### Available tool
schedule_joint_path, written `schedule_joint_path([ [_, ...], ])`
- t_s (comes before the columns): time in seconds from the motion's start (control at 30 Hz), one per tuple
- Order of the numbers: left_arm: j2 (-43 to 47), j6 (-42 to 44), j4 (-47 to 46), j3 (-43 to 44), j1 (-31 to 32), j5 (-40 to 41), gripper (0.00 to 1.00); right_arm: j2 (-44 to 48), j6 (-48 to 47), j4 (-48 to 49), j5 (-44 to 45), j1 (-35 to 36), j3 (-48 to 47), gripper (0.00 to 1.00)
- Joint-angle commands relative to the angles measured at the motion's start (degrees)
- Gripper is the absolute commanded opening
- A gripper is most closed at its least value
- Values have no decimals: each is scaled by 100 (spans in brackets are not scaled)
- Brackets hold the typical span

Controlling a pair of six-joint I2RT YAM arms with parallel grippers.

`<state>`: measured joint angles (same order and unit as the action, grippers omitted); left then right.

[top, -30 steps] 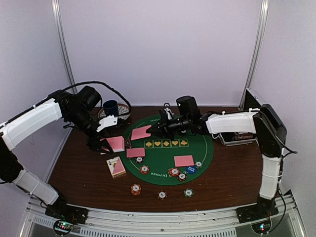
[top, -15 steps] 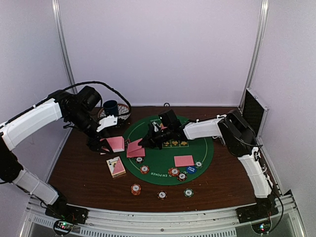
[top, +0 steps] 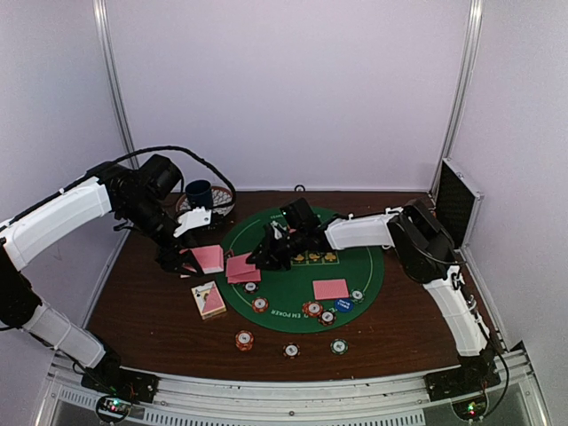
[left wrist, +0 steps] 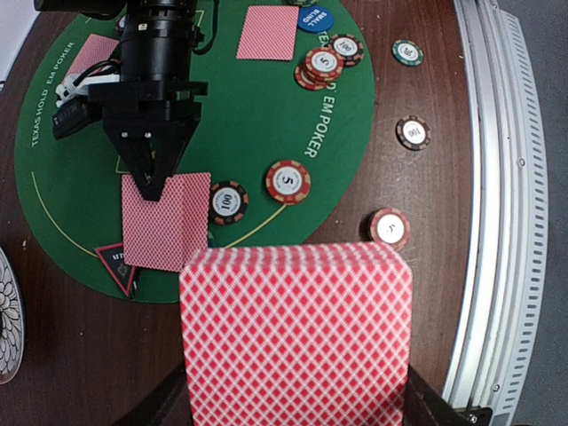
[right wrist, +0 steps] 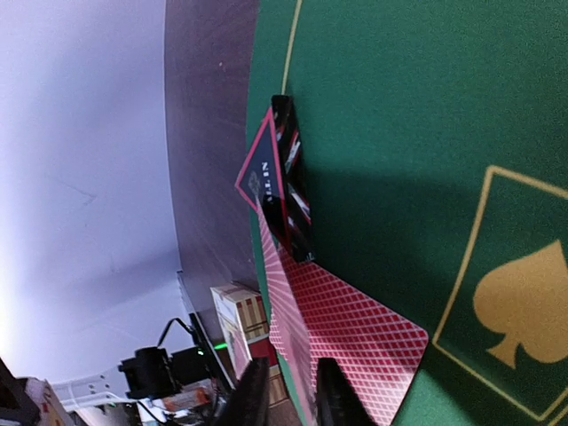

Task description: Distribute texas hold em gaming equipment

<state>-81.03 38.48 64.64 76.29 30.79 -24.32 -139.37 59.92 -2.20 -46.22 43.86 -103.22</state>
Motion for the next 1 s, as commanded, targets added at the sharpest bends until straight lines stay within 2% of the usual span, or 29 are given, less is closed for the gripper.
schedule_joint_path([
  [0.0,96,45,-76,9,-20,-144,0,120,-363,-424,171,79,-258,31],
  [0.1,128,46,-83,-7,-20,-135,0,357,-737,-869,368,64,-319,43],
  [0.3,170,54,-83,-31,-20,-120,0,995,-1303,-1515,722,27,-290,60],
  [0.43,180,40,-83,-27,-20,-137,0,1475,-1431,-1536,803,26,23,65],
  [0.57,188,43,-81,-18,-24,-131,0,2051,-1237,-1069,676,88,599,67],
  [0.97,160,44,-83,22,-20,-130,0,3459,95,1402,409,719,2677,71],
])
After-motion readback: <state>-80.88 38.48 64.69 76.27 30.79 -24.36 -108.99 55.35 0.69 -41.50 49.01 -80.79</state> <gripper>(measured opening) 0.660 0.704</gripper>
